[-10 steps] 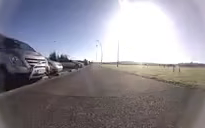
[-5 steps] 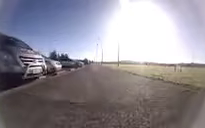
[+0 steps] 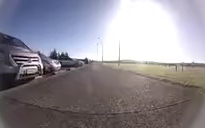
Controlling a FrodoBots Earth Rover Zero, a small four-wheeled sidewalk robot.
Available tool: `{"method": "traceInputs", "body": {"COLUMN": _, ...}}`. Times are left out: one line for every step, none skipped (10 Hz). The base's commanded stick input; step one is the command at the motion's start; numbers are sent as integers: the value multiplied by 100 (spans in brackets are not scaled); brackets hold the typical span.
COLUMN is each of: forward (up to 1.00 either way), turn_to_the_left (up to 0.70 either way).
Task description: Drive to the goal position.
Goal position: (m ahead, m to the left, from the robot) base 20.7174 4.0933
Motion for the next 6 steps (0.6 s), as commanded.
{"method": "traceInputs", "body": {"forward": 70, "turn_to_the_left": 0}}
{"method": "traceInputs", "body": {"forward": 70, "turn_to_the_left": 0}}
{"method": "traceInputs", "body": {"forward": 70, "turn_to_the_left": 0}}
{"method": "traceInputs", "body": {"forward": 70, "turn_to_the_left": 0}}
{"method": "traceInputs", "body": {"forward": 70, "turn_to_the_left": 0}}
{"method": "traceInputs", "body": {"forward": 70, "turn_to_the_left": 0}}
